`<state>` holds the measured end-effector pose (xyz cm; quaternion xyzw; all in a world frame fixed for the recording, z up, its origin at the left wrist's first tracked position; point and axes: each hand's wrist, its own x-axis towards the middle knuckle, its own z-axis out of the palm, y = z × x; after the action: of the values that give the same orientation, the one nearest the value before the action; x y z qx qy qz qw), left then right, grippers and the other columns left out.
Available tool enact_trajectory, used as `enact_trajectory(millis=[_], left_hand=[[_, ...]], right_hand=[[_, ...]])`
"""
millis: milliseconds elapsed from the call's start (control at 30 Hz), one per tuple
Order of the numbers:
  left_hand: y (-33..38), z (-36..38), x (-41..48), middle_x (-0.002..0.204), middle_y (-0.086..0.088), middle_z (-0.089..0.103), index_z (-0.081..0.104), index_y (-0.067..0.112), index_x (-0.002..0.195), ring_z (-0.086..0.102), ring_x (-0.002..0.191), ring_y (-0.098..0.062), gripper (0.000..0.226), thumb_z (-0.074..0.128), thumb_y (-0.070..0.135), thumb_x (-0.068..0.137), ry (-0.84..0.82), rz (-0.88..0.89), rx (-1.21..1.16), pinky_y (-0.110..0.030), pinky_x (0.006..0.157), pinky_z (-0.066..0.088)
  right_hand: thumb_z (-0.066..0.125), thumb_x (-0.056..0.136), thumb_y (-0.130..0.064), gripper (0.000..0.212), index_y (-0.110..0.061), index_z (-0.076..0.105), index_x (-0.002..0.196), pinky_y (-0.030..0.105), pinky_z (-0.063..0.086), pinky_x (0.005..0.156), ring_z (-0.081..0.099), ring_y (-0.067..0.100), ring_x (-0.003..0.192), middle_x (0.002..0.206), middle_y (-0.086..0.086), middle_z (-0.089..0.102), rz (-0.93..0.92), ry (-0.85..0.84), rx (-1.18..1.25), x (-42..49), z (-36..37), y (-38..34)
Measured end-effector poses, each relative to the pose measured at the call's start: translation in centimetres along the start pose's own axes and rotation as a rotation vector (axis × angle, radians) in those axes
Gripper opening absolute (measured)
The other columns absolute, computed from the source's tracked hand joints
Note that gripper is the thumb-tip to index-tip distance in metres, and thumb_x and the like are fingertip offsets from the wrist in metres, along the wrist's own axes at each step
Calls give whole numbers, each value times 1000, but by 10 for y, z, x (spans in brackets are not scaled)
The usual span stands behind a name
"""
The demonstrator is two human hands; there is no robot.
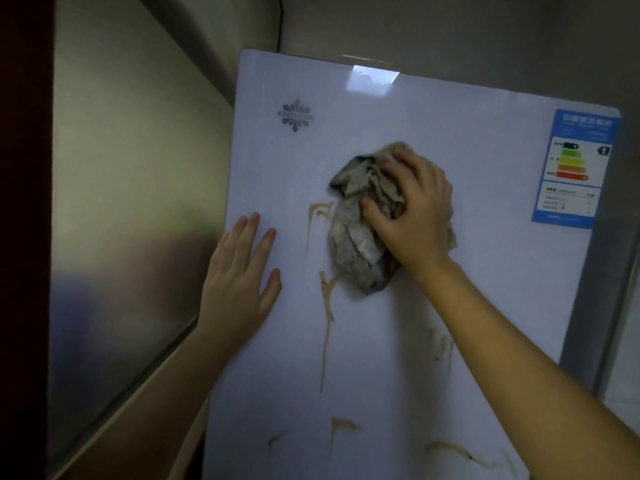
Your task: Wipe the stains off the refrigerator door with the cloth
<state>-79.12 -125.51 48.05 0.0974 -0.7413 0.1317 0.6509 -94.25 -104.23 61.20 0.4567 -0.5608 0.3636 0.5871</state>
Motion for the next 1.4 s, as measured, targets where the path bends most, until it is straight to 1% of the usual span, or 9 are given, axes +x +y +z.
enact_trajectory(millis=[367,467,600,700,933,1000,1200,1267,1400], left_hand=[[-2,-1,-2,164,-16,32,43,10,152,27,154,-31,57,49,33,101,-1,7,0,-48,125,27],[-2,0,-2,164,-16,31,42,10,153,27,154,-32,57,50,32,101,0,6,-1,-48,125,27],[-1,1,-2,165,-16,30,42,10,153,26,155,-31,57,49,32,101,-2,-4,4,-47,126,24],[0,1,-3,165,-15,30,42,10,153,25,155,-30,57,49,32,101,3,-7,4,-47,127,24],[-1,-2,-3,165,-15,29,41,11,153,25,155,-31,57,50,33,101,-11,2,5,-48,125,26],[0,-2,-3,165,-15,30,42,11,153,26,154,-31,57,51,32,100,-5,2,13,-48,125,27],[1,-2,-4,165,-15,29,41,10,153,25,155,-32,59,52,30,100,-3,-5,-1,-48,126,26],[0,-2,-4,165,-15,29,40,10,154,25,155,-31,58,51,31,100,-7,2,2,-48,126,25],[-1,-3,-3,166,-15,29,40,11,154,25,155,-31,58,50,33,101,-17,1,-8,-47,126,24]], right_hand=[[78,83,-39,51,-16,69,128,41,36,109,53,31,136,145,8,59,-339,-205,-34,-22,8,-4],[80,83,-38,51,-15,69,128,47,41,108,54,32,135,144,9,60,-254,-127,-38,-29,4,5],[79,82,-36,50,-18,68,127,43,38,109,51,27,134,144,6,58,-1,29,12,-19,8,-7],[79,82,-38,51,-21,66,129,40,35,112,48,25,136,146,3,55,84,38,44,-16,17,-25],[78,84,-39,49,-12,72,125,47,42,106,56,36,132,142,13,62,-410,-210,-12,-57,17,-8],[78,84,-39,49,-12,72,125,47,44,105,56,35,132,142,13,62,-357,-170,-22,-62,11,1],[79,82,-34,51,-19,66,129,39,35,111,49,26,135,147,5,55,134,73,29,-43,11,-21],[79,82,-34,52,-19,66,130,40,34,113,48,26,137,148,5,54,190,76,47,-43,20,-34],[78,84,-38,51,-16,69,130,49,42,109,53,33,135,146,10,58,-163,-114,-1,-62,25,-30]])
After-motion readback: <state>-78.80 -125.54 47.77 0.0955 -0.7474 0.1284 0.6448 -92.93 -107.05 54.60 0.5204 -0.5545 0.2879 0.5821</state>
